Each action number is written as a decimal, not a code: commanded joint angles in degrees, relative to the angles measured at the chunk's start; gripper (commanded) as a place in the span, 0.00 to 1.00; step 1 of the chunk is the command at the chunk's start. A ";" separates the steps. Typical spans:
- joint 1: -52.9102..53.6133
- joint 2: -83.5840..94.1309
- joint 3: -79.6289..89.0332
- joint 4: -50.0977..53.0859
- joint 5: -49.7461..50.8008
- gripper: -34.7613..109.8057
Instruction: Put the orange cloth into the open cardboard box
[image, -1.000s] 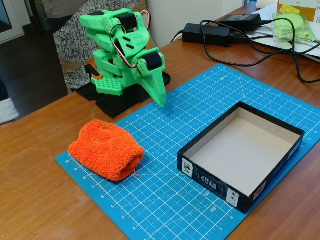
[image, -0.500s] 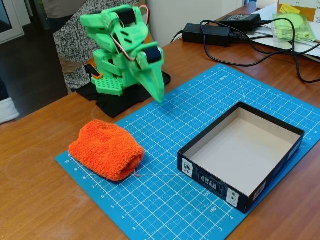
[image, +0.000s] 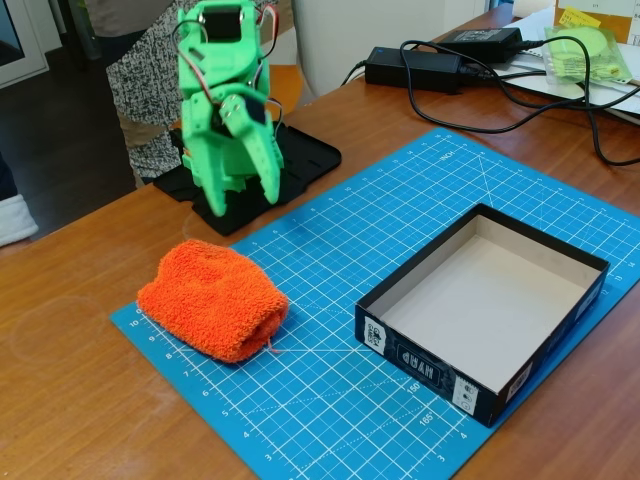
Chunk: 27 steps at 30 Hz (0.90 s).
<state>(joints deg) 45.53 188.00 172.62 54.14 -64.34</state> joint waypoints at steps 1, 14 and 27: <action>4.57 4.83 5.19 -1.85 -5.71 0.51; 9.23 5.27 8.79 -5.54 -2.90 0.51; 2.99 -10.99 -17.93 10.20 9.58 0.49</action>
<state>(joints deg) 50.71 185.36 166.46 60.91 -56.95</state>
